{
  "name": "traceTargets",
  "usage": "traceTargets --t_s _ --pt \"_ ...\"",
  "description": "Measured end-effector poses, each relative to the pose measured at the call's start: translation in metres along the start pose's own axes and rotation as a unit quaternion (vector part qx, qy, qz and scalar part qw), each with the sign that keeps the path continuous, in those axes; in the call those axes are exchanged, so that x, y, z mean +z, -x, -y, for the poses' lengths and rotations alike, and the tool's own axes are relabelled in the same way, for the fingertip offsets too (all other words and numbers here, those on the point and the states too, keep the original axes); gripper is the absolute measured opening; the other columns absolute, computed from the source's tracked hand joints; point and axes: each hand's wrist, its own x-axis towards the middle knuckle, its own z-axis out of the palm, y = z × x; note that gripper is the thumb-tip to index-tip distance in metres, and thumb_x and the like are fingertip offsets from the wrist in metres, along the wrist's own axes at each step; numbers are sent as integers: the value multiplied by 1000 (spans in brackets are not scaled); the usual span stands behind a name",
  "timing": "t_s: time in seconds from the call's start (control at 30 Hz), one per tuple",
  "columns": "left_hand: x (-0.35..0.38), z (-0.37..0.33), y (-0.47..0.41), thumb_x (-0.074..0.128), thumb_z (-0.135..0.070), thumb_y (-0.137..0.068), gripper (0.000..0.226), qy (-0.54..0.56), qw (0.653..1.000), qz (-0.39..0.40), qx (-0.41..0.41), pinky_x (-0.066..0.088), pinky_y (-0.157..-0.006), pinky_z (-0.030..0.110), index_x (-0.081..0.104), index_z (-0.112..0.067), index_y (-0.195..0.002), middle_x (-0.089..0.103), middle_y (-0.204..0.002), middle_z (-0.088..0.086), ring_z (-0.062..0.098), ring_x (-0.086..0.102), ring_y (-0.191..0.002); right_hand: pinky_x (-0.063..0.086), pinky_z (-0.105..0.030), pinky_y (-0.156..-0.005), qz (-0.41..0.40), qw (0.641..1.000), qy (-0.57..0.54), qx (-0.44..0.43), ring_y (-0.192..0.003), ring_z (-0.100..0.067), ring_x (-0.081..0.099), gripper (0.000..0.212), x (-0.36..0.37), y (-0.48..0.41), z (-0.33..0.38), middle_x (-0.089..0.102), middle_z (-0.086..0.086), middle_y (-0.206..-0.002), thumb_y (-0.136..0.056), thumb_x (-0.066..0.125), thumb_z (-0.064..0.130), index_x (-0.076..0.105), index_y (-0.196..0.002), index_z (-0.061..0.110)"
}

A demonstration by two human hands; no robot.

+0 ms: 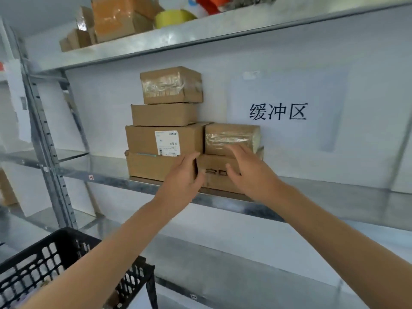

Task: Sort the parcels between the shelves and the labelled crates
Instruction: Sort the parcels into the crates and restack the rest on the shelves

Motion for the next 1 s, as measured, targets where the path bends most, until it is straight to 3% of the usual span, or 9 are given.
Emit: traceTargets --t_s 0.13,0.2,0.3,0.5,0.63,0.77,0.87,0.93,1.0 --pt "14 -20 -28 54 -26 -100 52 41 999 10 2 31 -95 7 37 -15 -148 41 -149 0 8 46 -125 47 -36 -86 -41 998 31 25 -103 -19 53 43 -25 1 -20 49 -3 -124 -99 47 16 43 -141 11" --pt "17 -23 -38 53 -31 -100 59 48 998 29 -33 34 -97 18 29 -16 -152 35 -154 -1 17 46 -131 48 -37 -88 -43 996 54 56 -108 -22 53 49 -33 -2 -33 48 -6 -128 -99 47 17 37 -147 11" --pt "24 -25 -50 52 -32 -100 66 29 995 48 -84 29 -91 13 20 -10 -154 27 -158 3 12 43 -130 48 -36 -85 -4 990 73 120 -109 -24 53 61 -39 -4 -50 39 -9 -141 -100 46 23 21 -155 9" --pt "39 -40 -68 52 -32 -96 59 83 982 71 -153 36 -107 36 34 -10 -147 42 -146 7 23 41 -135 38 -33 -94 -67 970 -47 230 -124 -32 48 69 -40 -17 -68 29 -15 -149 -99 53 37 23 -152 4" --pt "40 -46 -69 42 -29 -99 29 90 982 69 -149 44 -98 43 55 -10 -117 59 -116 10 28 54 -111 34 -30 -96 -28 939 -203 275 -129 -20 45 74 -41 -30 -77 42 -7 -151 -96 45 61 33 -150 12" --pt "39 -45 -65 31 -24 -105 37 96 983 13 -157 42 -89 44 48 -5 -78 56 -97 24 36 51 -103 38 -42 -113 -70 886 -321 328 -132 -26 48 74 -36 -37 -81 48 -7 -147 -96 37 66 42 -146 12" --pt "38 -47 -60 30 -38 -106 45 80 985 9 -150 39 -94 26 59 -3 -103 49 -113 16 23 47 -108 43 -46 -109 -86 869 -349 340 -122 -26 53 67 -29 -35 -79 53 -7 -136 -97 40 63 48 -139 11" --pt "39 -50 -60 29 -39 -107 47 118 983 12 -143 30 -72 8 54 -3 -125 42 -117 10 4 46 -90 46 -46 -106 -100 862 -356 346 -115 -23 54 62 -26 -33 -76 54 -4 -125 -97 42 62 49 -133 12" --pt "37 -51 -58 28 -35 -108 48 148 979 -5 -139 25 -69 10 49 -1 -134 36 -116 4 0 42 -81 46 -46 -106 -123 857 -361 347 -111 -21 53 53 -27 -33 -74 53 3 -111 -96 44 62 47 -122 16"
